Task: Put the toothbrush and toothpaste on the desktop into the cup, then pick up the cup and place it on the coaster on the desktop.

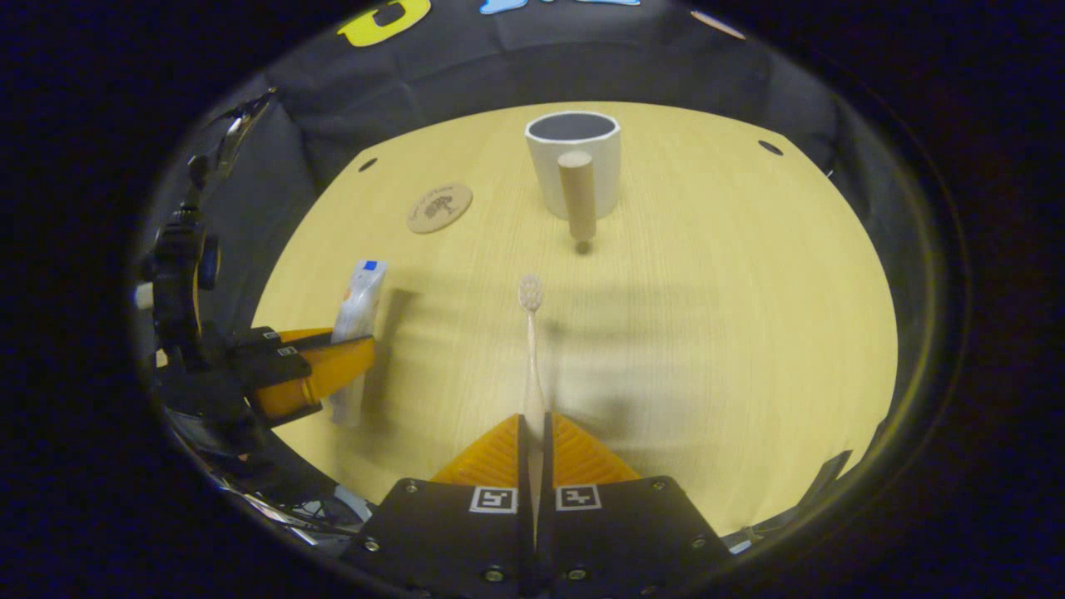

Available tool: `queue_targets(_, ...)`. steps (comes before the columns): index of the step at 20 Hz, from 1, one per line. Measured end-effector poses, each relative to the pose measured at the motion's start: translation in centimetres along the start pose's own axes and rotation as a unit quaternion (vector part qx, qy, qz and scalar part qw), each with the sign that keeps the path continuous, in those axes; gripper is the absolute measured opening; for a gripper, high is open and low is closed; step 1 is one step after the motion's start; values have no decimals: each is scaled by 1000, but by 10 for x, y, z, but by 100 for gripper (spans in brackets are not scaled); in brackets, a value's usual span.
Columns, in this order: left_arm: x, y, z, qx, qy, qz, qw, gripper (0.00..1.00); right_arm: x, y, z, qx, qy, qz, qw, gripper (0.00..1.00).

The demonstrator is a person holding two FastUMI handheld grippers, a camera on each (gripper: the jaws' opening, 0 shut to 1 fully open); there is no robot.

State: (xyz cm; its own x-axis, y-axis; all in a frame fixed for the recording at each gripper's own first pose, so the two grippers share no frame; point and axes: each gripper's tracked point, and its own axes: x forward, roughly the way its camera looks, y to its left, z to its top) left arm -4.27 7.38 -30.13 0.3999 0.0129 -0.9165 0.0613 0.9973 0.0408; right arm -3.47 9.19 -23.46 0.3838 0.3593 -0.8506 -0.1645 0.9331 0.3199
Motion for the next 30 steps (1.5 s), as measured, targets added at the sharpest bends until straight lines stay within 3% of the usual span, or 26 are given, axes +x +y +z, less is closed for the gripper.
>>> queue_targets(6, -16, -10, 45, -10, -76, 1, 997, 24, -23, 14, 47, -15, -107, 33, 994, 2)
queue_targets(12, -40, -19, 96, -30, -151, -9, 988, 24, -41, 23, 106, -29, -205, 50, 977, 2)
queue_targets(17, -49, -22, 134, -41, -208, -16, 977, 24, -47, 17, 145, -19, -251, 59, 966, 2)
queue_targets(24, -56, -28, 180, -68, -269, -26, 960, 24, -71, 8, 208, -1, -353, 65, 934, 2)
queue_targets(30, -59, -33, 204, -79, -295, -25, 952, 23, -69, -8, 251, -10, -390, 52, 919, 2)
